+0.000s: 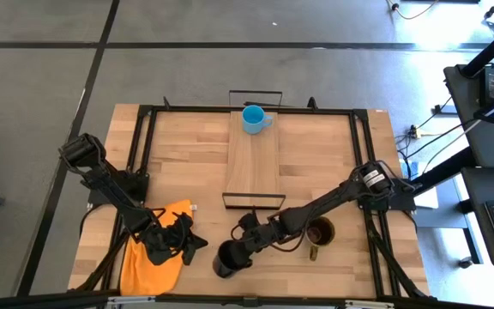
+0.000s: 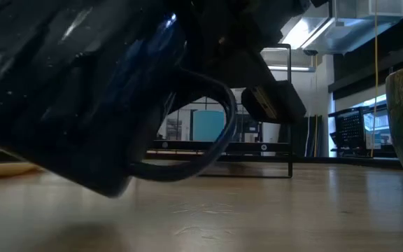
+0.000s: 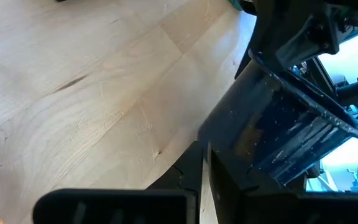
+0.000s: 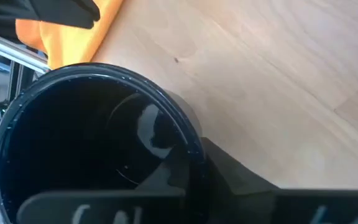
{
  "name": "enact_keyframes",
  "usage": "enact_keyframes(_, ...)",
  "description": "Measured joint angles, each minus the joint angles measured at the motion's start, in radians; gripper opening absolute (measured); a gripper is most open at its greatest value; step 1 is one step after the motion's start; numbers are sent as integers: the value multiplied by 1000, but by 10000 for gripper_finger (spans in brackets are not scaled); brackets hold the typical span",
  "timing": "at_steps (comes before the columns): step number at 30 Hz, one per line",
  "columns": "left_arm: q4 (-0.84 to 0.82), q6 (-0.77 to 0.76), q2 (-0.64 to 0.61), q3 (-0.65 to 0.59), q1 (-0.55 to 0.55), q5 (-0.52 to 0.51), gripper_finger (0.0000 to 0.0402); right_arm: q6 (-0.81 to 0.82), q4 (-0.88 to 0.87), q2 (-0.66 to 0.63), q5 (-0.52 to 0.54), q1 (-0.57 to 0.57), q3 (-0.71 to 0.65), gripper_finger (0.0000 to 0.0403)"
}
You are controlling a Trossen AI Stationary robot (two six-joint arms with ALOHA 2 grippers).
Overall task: Stack small to large cups/mugs on shelf
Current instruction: Put the dark blue mug on the shelf
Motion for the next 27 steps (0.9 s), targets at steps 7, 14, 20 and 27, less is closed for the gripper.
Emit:
enact_keyframes(7,0,0,0,0,0,0,19,-104,-200,0,-2,0,131,21)
enact_keyframes(14,0,0,0,0,0,0,19,-280,-667,0,72,0,454,21)
enact_keyframes(20,0,0,0,0,0,0,19,-328,-872,0,138,-3,740,21)
enact_keyframes(27,0,0,0,0,0,-5,19,-407,-942,-73,393,-26,873,21)
